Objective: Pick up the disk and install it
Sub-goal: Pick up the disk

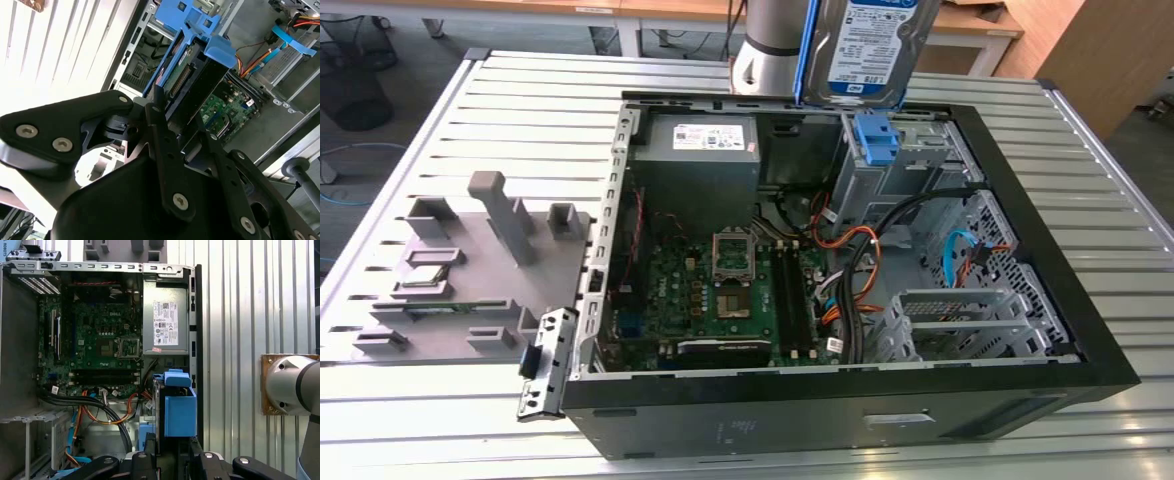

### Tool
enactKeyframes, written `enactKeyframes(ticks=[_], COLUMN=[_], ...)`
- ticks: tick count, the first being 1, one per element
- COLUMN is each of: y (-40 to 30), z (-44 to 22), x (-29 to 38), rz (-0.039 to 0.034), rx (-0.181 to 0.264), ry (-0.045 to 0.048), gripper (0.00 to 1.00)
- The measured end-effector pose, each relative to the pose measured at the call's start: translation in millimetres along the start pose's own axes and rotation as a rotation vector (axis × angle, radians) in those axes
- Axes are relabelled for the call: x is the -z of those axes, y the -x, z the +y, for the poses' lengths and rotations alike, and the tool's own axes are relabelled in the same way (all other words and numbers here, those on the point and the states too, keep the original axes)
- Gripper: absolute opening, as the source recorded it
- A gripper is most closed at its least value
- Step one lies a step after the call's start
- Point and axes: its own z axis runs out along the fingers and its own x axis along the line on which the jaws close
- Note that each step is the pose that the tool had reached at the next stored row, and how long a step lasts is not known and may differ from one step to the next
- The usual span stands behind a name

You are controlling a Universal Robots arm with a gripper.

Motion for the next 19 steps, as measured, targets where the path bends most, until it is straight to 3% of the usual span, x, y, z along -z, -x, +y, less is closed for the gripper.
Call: enactKeyframes(ticks=[9,19], y=[-14.3,-38.5], z=[-0.3,-0.6], x=[0.9,2.6], rz=[0.0,0.0], rx=[0.0,0.0], ry=[-0.0001,-0.0001], gripper=[0.35,0.35])
